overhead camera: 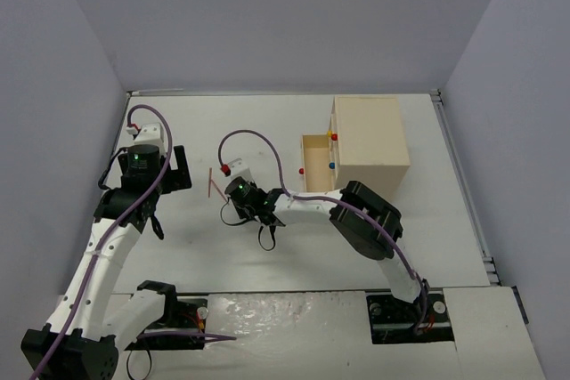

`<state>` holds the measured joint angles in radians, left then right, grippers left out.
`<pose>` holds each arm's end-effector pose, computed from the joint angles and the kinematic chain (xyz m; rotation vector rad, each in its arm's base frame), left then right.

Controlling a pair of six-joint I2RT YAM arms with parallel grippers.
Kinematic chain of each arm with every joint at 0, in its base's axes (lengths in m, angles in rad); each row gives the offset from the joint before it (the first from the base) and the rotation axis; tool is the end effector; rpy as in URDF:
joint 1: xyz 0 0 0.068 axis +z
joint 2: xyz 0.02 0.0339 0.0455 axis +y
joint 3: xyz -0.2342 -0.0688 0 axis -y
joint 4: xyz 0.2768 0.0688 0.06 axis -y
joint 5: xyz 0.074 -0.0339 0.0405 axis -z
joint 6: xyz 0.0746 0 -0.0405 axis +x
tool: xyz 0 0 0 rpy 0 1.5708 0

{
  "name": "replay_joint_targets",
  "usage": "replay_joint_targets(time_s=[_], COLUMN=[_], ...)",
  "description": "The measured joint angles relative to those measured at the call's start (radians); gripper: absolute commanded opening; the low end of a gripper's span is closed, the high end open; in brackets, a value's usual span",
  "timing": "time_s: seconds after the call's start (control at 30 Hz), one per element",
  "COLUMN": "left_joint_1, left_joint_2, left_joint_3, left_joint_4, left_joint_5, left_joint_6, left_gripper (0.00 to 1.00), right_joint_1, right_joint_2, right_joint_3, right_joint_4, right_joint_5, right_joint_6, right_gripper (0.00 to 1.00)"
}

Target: Organize the makeup

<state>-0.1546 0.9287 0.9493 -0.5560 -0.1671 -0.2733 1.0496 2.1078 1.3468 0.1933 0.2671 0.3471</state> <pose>0.2807 -0.0312 0.2915 -0.2242 2.0870 -0.0819 0.2684 0.4279 0.0888 -0.5934 2.0814 0.5388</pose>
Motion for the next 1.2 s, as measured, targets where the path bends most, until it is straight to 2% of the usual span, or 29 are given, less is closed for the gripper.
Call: replay_joint_targets(time_s=[0.13, 0.23, 0.63, 0.97, 1.2], left_joint_1=[0.002, 0.004, 0.004, 0.004, 0.004], left_joint_2=[0.0, 0.0, 0.0, 0.0, 0.0], left_joint_3=[0.0, 0.0, -0.015, -0.015, -0.015], left_joint_4=[0.0, 0.0, 0.007, 0.008, 0.008], left_joint_5=[0.004, 0.006, 0.013, 0.021, 0.029], left_joint_6=[0.0, 0.0, 0.0, 0.0, 0.0], left_gripper=[0.91, 0.91, 0.91, 0.91, 0.91], right_joint_1=[-0.02, -0.043, -0.073, -0.104, -0.211], right_joint_2=[0.0, 0.0, -0.049, -0.311, -0.352], right_joint_3=[-0.004, -0.011, -0.056, -0.129, -0.176], right_joint_4=[-0.001, 0.008, -0.017, -0.118, -0.154], right_joint_5=[0.025, 0.032, 0.045, 0.29, 0.363], right_joint_6=[0.021, 0.027, -0.017, -0.067, -0.059], right_gripper=[0.06, 0.0, 0.0, 0.0, 0.0])
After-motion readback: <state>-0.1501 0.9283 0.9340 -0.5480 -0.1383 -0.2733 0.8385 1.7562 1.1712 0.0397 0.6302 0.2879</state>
